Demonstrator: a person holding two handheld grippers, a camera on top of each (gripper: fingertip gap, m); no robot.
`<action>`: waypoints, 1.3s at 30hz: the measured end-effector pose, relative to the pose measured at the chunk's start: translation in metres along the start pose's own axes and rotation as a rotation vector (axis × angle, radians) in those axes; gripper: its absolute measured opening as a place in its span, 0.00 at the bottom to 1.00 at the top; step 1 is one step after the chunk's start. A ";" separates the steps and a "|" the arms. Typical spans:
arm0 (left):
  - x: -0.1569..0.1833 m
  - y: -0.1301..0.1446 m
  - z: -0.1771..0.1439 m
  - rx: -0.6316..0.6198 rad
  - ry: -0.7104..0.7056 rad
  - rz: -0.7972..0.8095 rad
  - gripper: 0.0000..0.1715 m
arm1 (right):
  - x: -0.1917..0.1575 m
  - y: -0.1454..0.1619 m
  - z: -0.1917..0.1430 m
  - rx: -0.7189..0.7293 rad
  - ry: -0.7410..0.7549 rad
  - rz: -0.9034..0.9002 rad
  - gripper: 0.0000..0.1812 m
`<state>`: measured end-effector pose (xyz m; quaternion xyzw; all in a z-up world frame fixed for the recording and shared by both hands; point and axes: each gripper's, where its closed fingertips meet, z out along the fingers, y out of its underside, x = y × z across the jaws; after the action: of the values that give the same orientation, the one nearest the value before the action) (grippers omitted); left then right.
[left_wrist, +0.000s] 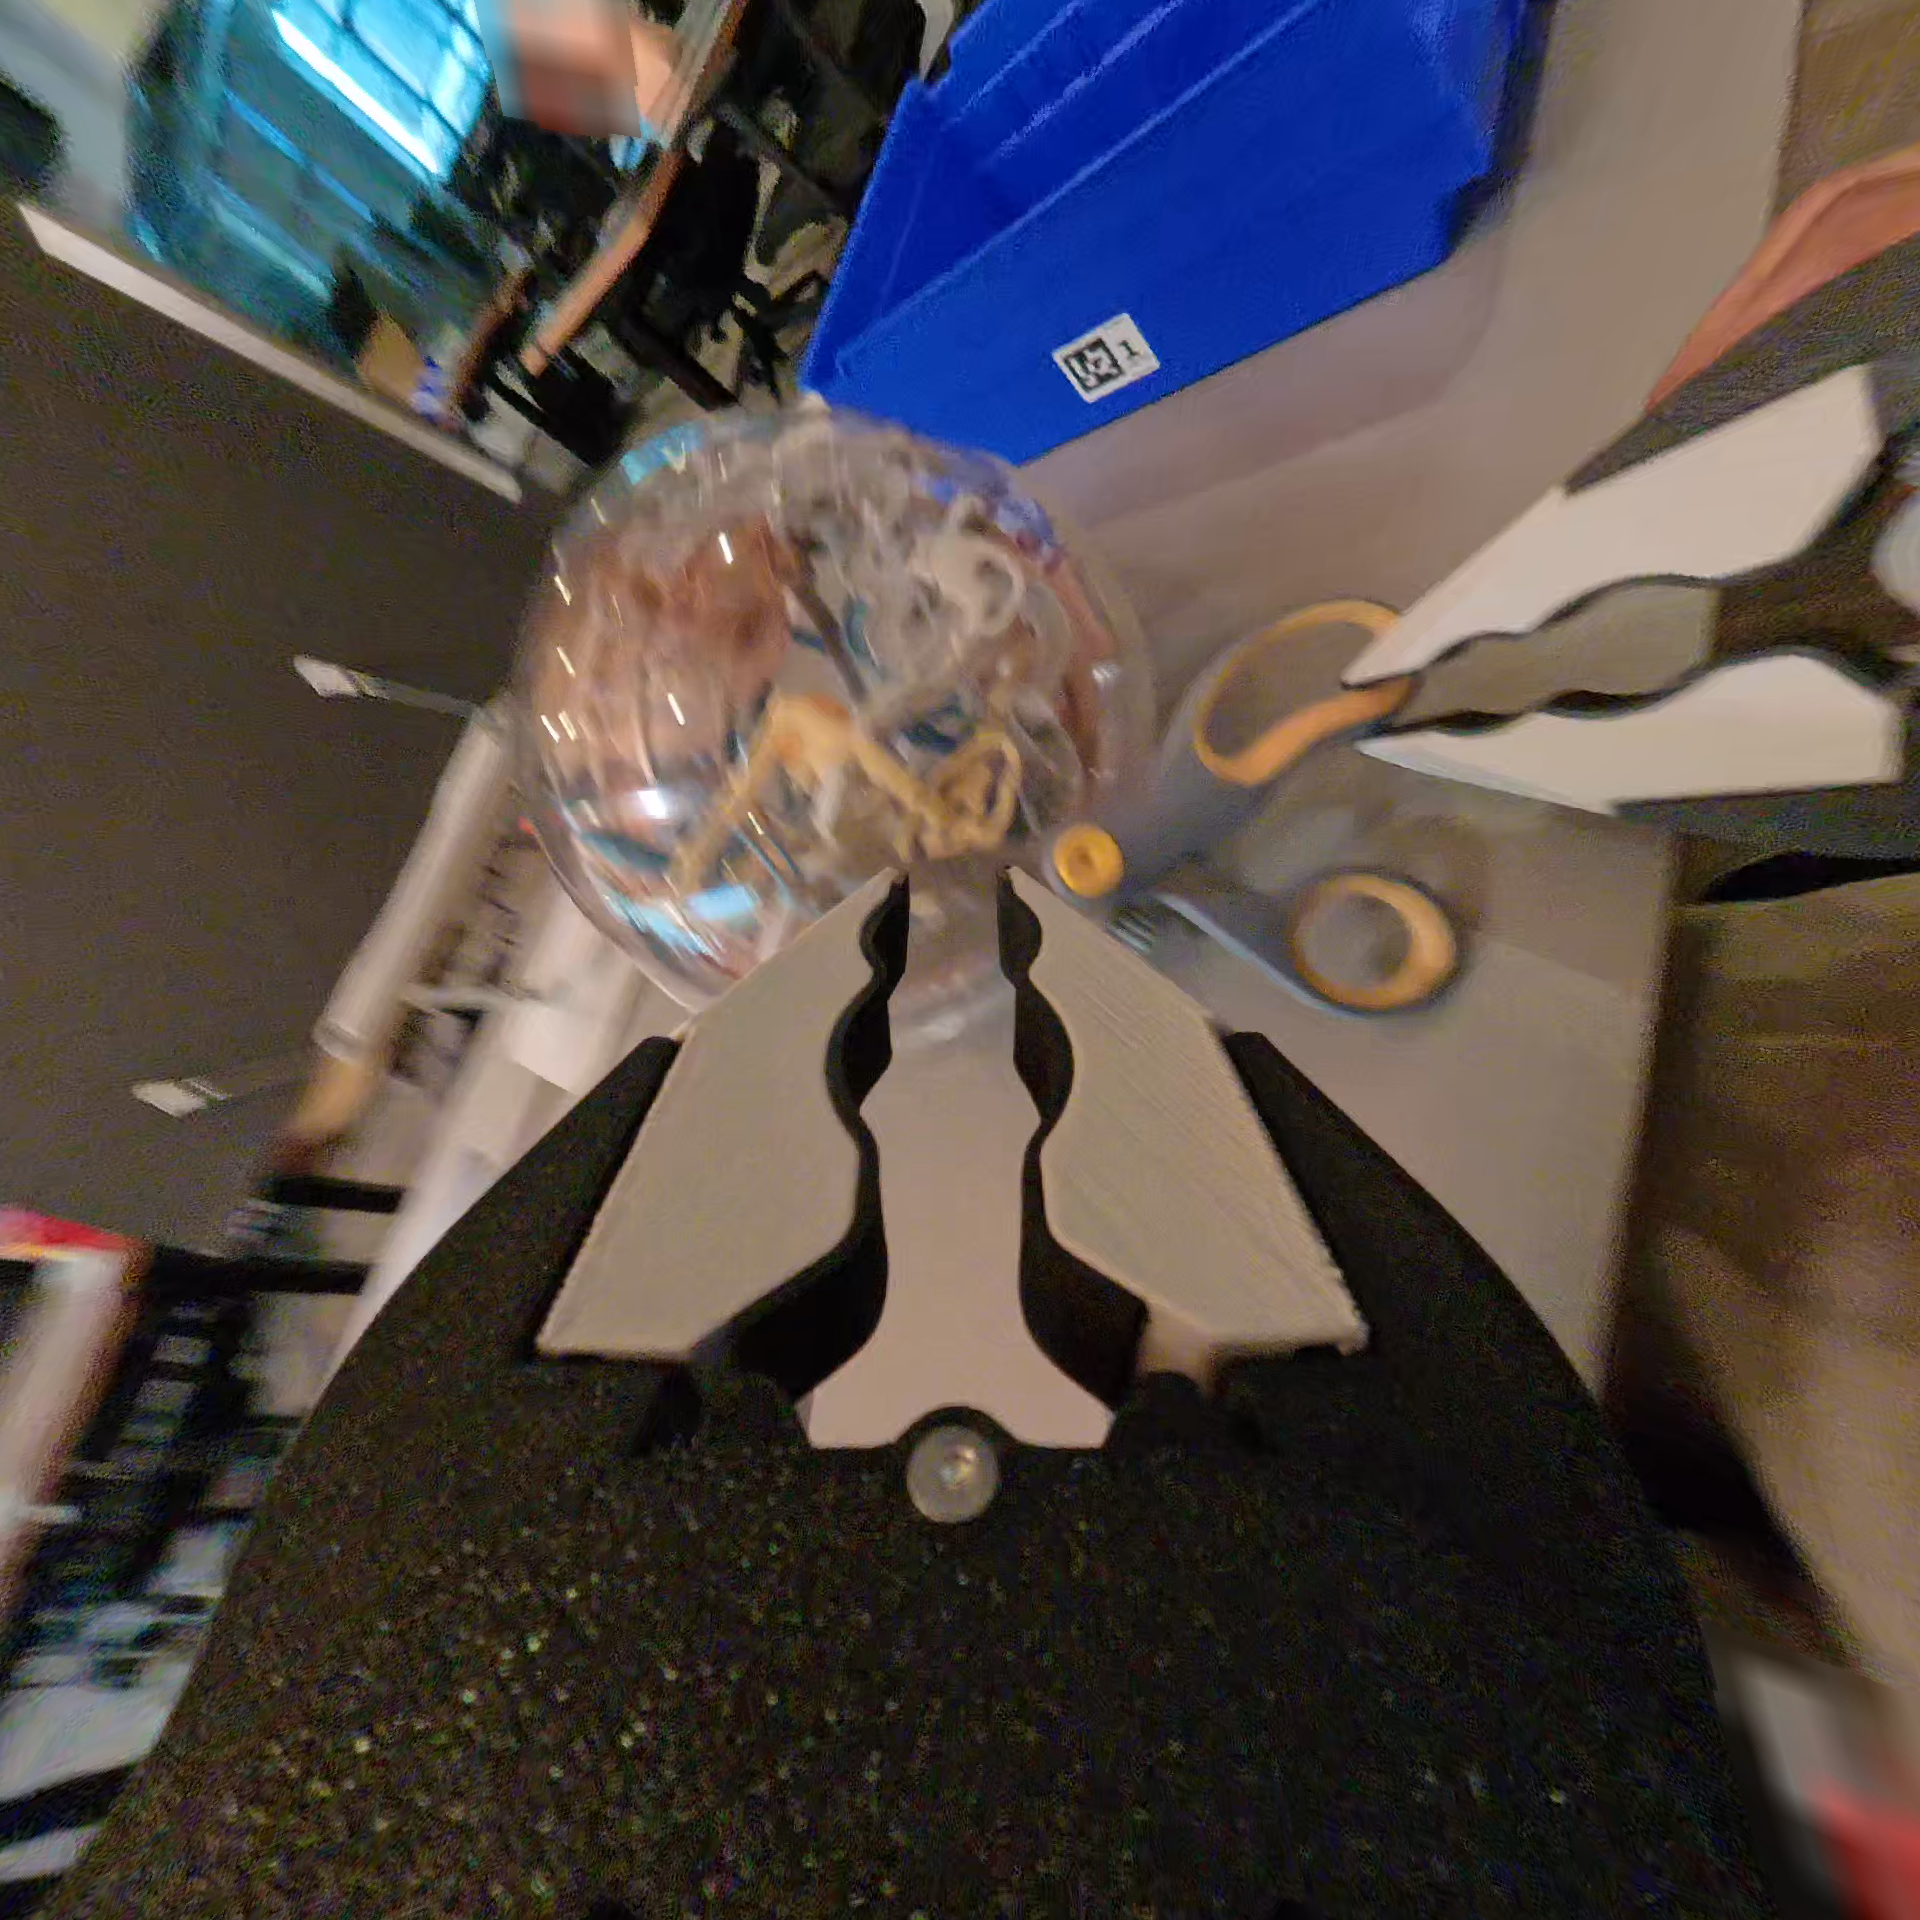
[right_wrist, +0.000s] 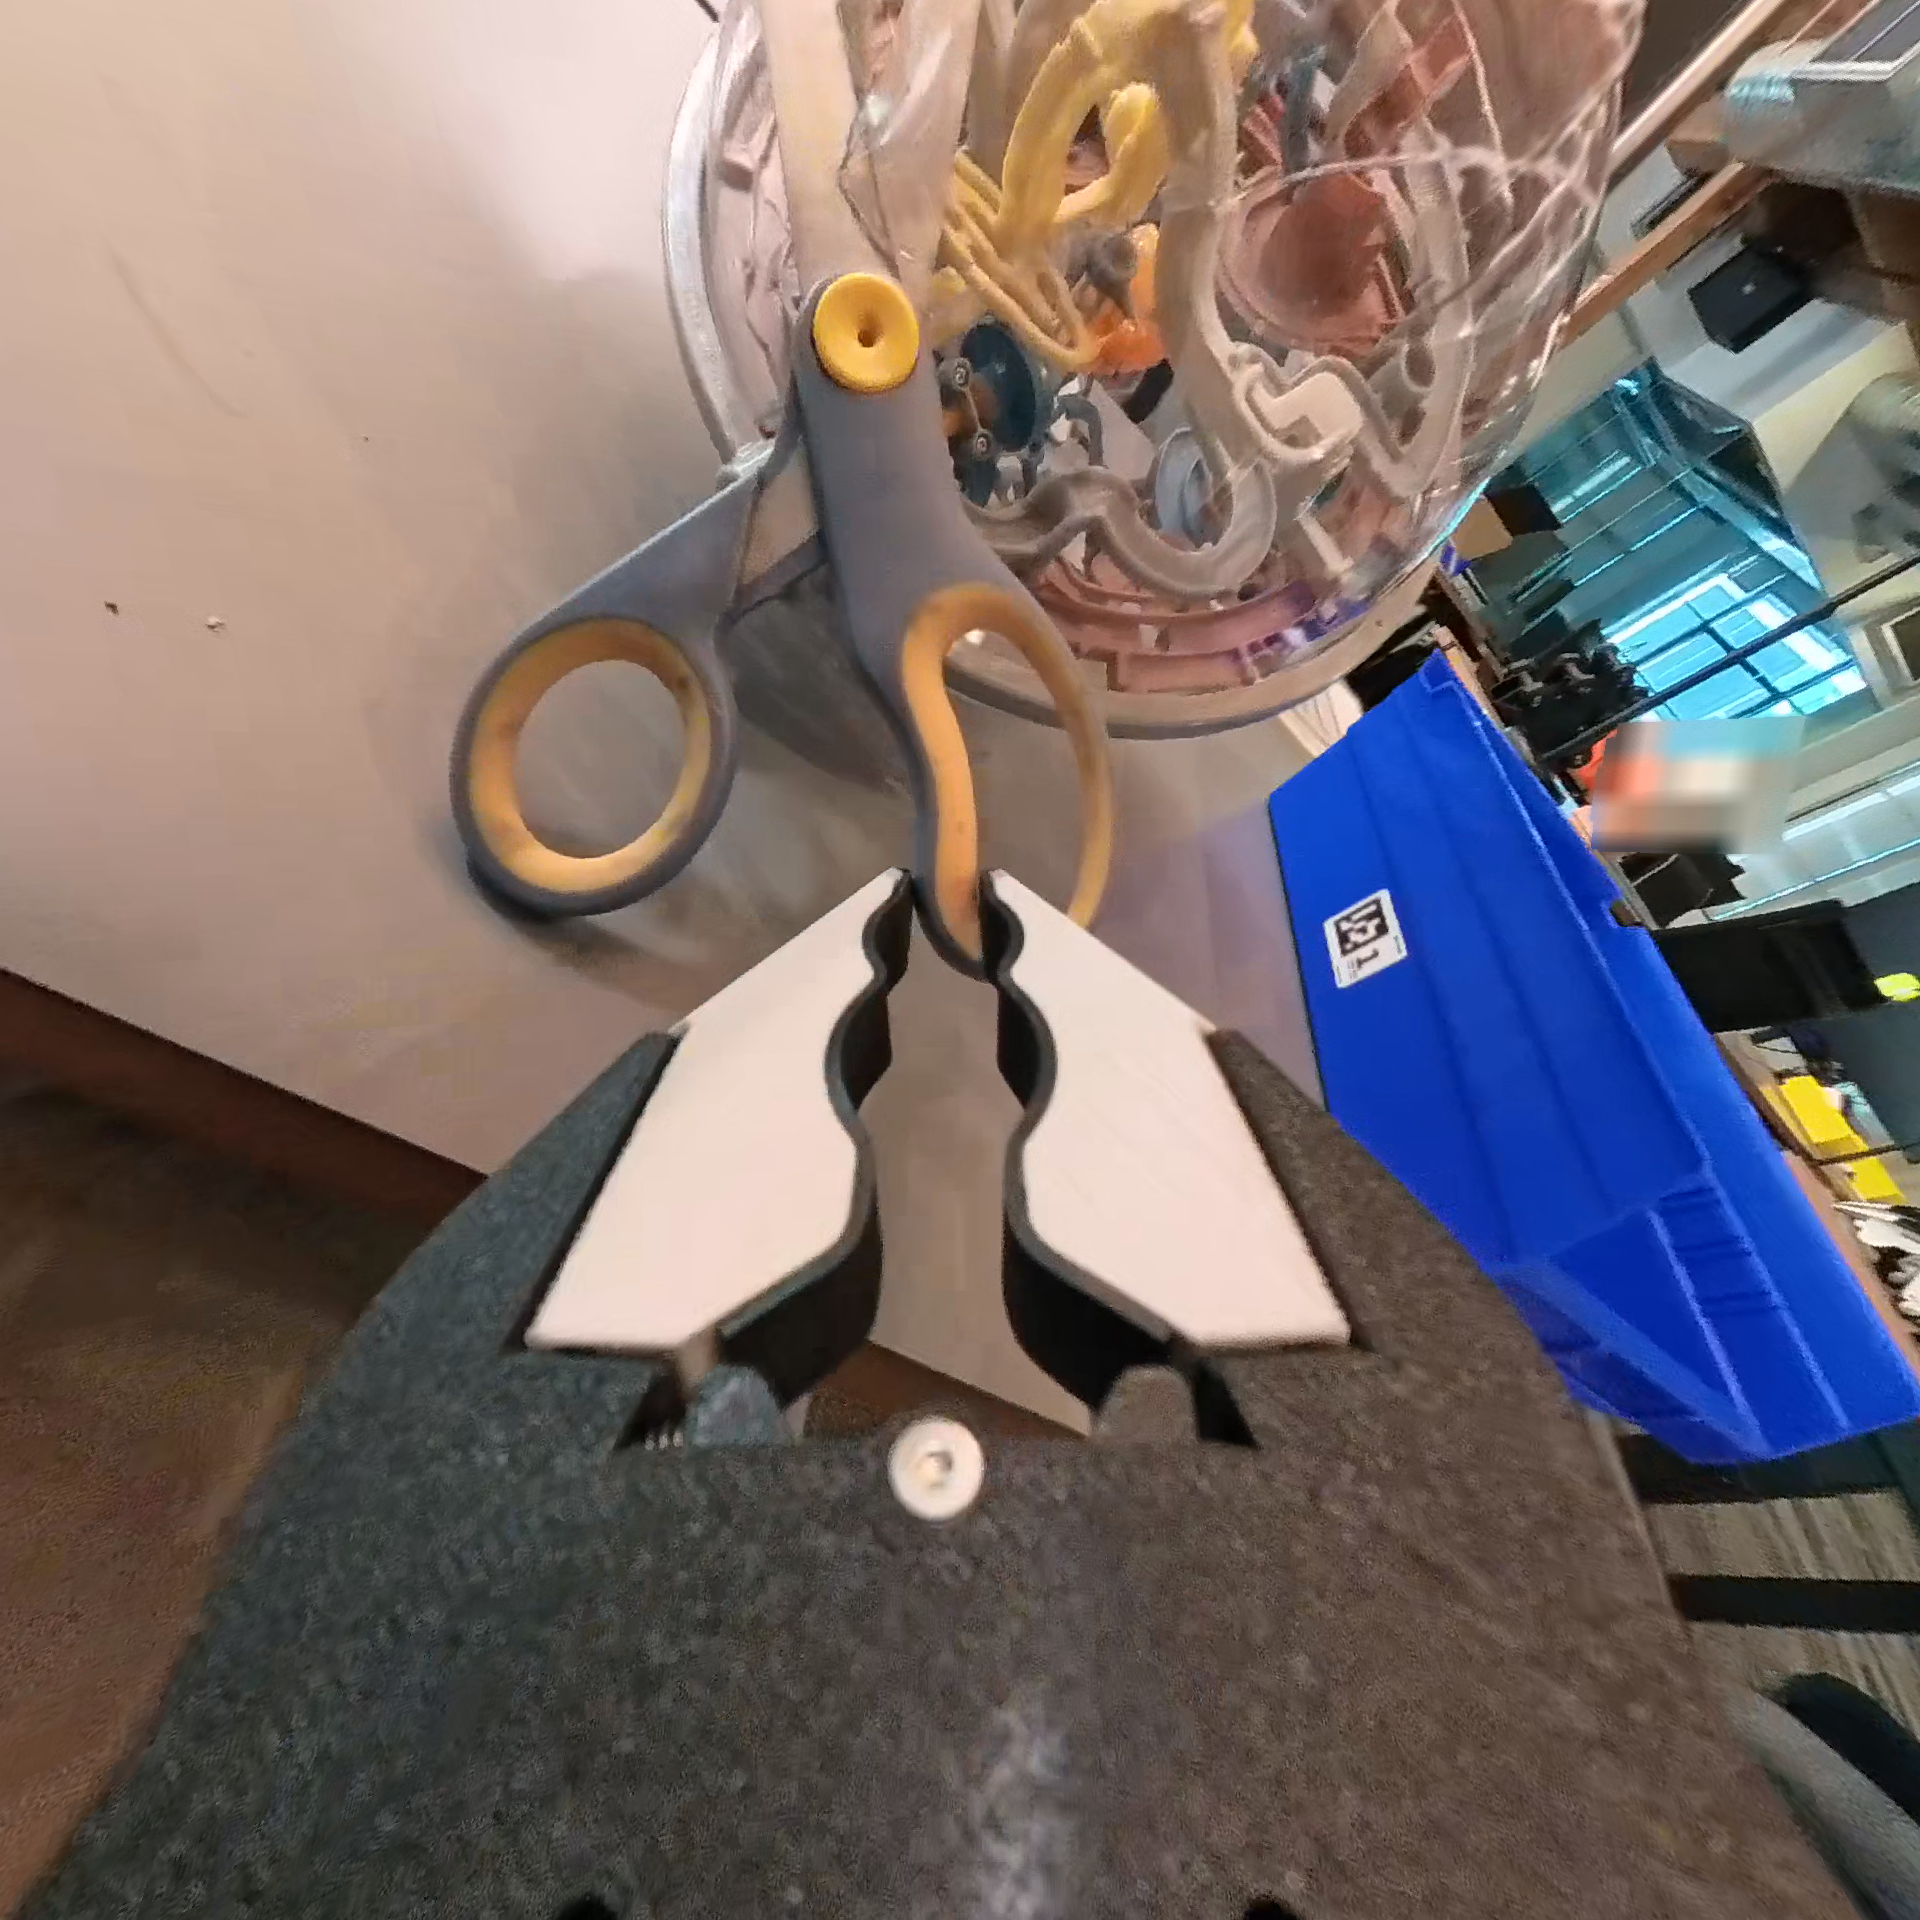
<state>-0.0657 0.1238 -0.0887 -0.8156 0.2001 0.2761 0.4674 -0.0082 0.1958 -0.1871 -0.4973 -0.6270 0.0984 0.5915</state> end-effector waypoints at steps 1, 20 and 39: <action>0.010 0.015 -0.006 0.000 0.043 -0.095 0.08 | 0.000 0.000 0.000 0.007 -0.009 0.017 0.06; 0.074 0.025 0.053 0.189 0.625 -1.098 0.16 | -0.010 0.008 0.005 0.048 -0.246 0.343 0.08; 0.082 0.022 0.062 0.151 0.563 -1.043 0.06 | -0.031 -0.008 0.007 0.060 -0.466 0.488 0.39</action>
<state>-0.0319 0.1621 -0.1806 -0.8126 -0.0913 -0.2316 0.5271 -0.0245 0.1721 -0.2034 -0.5791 -0.6046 0.3666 0.4058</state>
